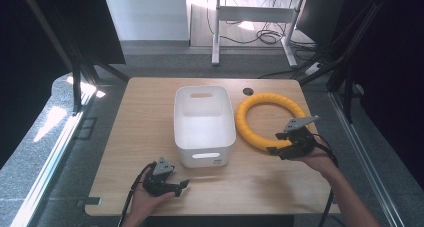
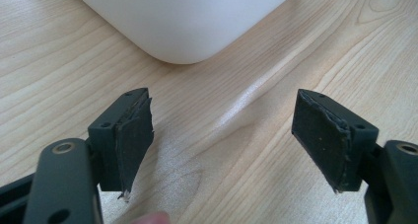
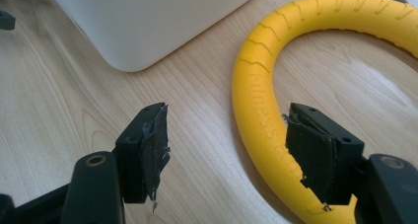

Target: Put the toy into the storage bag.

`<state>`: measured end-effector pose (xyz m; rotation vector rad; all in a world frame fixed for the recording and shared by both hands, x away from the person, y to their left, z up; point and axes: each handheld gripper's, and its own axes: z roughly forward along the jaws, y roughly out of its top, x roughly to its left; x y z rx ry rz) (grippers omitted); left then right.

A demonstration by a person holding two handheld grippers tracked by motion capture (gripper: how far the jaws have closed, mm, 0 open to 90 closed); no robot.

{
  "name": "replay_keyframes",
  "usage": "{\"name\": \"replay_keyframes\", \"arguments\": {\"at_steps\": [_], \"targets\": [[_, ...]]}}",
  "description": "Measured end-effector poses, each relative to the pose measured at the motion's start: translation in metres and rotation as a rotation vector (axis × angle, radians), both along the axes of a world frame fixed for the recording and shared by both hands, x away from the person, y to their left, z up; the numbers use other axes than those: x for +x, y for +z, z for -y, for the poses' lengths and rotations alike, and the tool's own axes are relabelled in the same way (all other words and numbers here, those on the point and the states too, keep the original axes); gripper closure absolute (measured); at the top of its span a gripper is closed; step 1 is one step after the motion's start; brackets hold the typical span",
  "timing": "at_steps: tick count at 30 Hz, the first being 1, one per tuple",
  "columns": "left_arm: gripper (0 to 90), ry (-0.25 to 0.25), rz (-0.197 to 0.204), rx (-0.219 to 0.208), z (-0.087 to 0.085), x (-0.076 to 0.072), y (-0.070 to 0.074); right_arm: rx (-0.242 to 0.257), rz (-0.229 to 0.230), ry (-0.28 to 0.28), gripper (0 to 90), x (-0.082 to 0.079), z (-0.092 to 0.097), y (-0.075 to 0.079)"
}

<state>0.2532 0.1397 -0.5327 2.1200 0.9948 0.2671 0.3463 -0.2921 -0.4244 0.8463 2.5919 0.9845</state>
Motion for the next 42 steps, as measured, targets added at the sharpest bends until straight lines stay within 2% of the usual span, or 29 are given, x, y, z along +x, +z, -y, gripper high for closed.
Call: {"name": "replay_keyframes", "arguments": {"at_steps": [6, 10, 11, 12, 13, 22, 23, 27, 36, 42], "targets": [[23.7, -0.007, -0.002, 0.002, 0.002, 0.0, -0.001, -0.01, -0.013, 0.001, 33.6, 0.007, -0.007, 0.002], [23.8, -0.01, -0.002, 0.006, 0.002, 0.0, -0.001, -0.039, -0.017, 0.0, 35.1, 0.012, -0.008, 0.002], [23.8, -0.013, -0.003, 0.007, 0.003, 0.0, -0.002, -0.076, -0.01, 0.016, 35.5, 0.015, -0.009, 0.0], [23.8, -0.013, -0.003, 0.007, 0.003, 0.0, -0.002, -0.076, -0.01, 0.016, 35.5, 0.015, -0.009, 0.0], [23.8, -0.016, -0.005, 0.01, 0.003, 0.0, -0.002, -0.096, -0.021, 0.025, 35.5, 0.018, -0.01, -0.002], [23.9, -0.012, 0.0, 0.009, 0.004, 0.0, -0.003, -0.131, -0.051, 0.022, 34.0, 0.032, -0.013, -0.014], [23.9, -0.013, -0.001, 0.011, 0.004, -0.001, -0.003, -0.132, -0.067, 0.019, 34.2, 0.035, -0.014, -0.017], [23.9, -0.013, -0.002, 0.01, 0.005, -0.001, -0.003, -0.154, -0.081, 0.025, 33.8, 0.04, -0.015, -0.019], [23.9, -0.01, -0.005, 0.012, 0.004, 0.0, -0.003, -0.191, -0.141, 0.064, 33.1, 0.06, -0.024, -0.021], [23.9, -0.012, -0.003, 0.014, 0.005, -0.001, -0.004, -0.228, -0.179, 0.069, 31.5, 0.07, -0.031, -0.033]]}}
